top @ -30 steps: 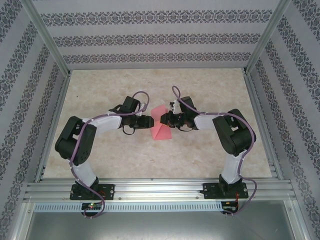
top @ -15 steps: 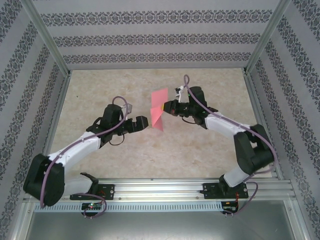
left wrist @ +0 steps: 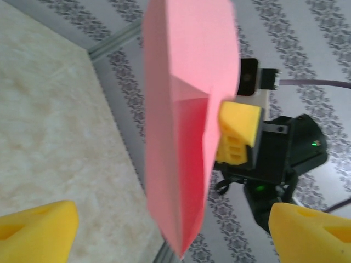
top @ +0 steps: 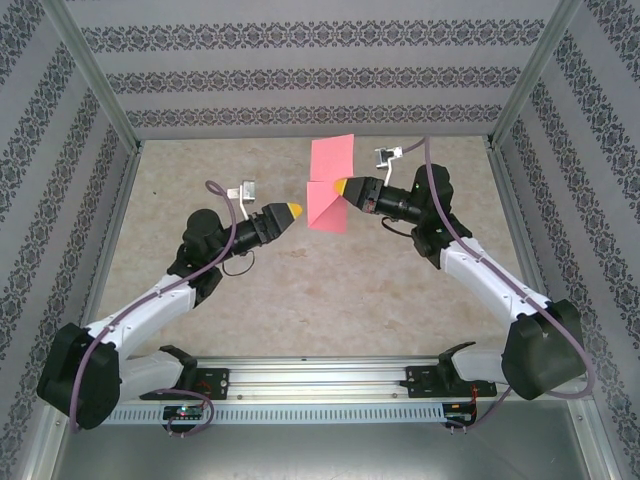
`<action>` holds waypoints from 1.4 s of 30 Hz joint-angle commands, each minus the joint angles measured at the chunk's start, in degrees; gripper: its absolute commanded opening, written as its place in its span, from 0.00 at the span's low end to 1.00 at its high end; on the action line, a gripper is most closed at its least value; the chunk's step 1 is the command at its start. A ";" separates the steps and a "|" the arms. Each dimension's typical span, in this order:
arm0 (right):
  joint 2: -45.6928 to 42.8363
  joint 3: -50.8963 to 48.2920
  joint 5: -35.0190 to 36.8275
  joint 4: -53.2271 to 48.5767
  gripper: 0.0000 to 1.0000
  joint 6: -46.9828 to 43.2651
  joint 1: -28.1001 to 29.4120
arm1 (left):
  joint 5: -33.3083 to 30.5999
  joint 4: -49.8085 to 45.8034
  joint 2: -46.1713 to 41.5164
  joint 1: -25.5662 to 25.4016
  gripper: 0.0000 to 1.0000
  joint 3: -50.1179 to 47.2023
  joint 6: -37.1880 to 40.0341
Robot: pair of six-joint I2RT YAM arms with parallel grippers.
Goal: Fold a paper plane with a square sheet of paper (fold left side to right side)
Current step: Turn over the paper at the center of the table.
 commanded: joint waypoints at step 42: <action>-13.35 2.58 17.65 -32.70 0.62 -15.93 -3.32 | -18.43 -42.34 -2.23 -11.27 0.00 14.51 29.42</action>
